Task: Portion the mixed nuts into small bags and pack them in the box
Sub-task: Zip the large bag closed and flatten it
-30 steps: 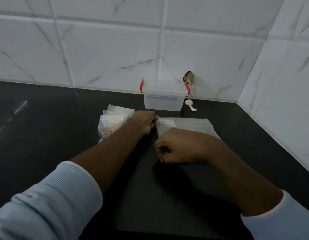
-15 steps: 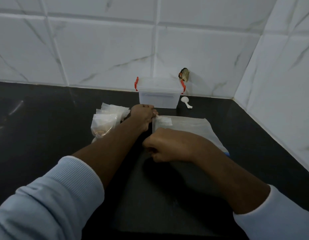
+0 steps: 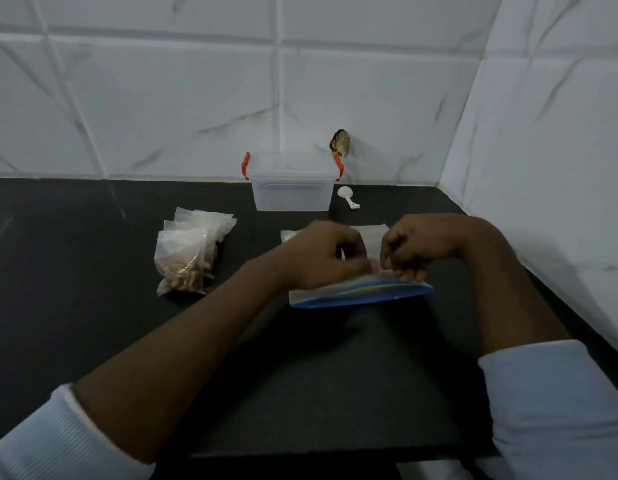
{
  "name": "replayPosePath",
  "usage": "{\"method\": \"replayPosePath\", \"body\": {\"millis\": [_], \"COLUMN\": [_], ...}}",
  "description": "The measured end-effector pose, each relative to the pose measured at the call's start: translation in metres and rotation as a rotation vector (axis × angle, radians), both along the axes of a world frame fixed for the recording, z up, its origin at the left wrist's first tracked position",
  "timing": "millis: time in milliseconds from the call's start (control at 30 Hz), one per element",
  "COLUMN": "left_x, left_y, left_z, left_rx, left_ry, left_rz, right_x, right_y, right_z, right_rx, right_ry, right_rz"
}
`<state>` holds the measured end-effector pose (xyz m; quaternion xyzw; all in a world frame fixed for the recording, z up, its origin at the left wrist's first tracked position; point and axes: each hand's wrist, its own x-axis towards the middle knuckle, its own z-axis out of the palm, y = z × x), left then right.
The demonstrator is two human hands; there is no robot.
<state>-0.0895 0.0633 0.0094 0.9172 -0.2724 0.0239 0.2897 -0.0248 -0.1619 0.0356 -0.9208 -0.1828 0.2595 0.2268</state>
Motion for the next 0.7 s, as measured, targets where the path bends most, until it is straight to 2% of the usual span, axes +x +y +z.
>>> {"method": "replayPosePath", "body": {"millis": [100,167,300,400,600,700], "left_x": [-0.008,-0.006,0.001,0.006,0.011,0.013], "left_y": [-0.013,-0.012,0.002,0.016,0.033,0.036], "left_z": [-0.009,-0.014,-0.009,-0.003,0.002,0.002], "left_rx": [0.200,0.224,0.041,-0.121,-0.429,-0.506], "left_ry": [0.072,0.054,0.048,0.147,0.314,0.373], "left_rz": [-0.089,-0.097,-0.014,0.066,0.177,0.210], "right_x": [0.001,0.000,-0.003,-0.006,-0.002,0.000], "right_y": [0.002,0.006,0.006,0.000,-0.013,-0.014], "right_z": [0.001,0.000,0.003,0.010,0.005,0.003], "right_rx": [0.025,0.029,0.163,0.291,0.508,0.601], "right_ry": [0.000,-0.035,-0.230,-0.311,-0.137,-0.122], "right_rz": [0.029,0.046,-0.010,-0.056,0.036,0.009]}}
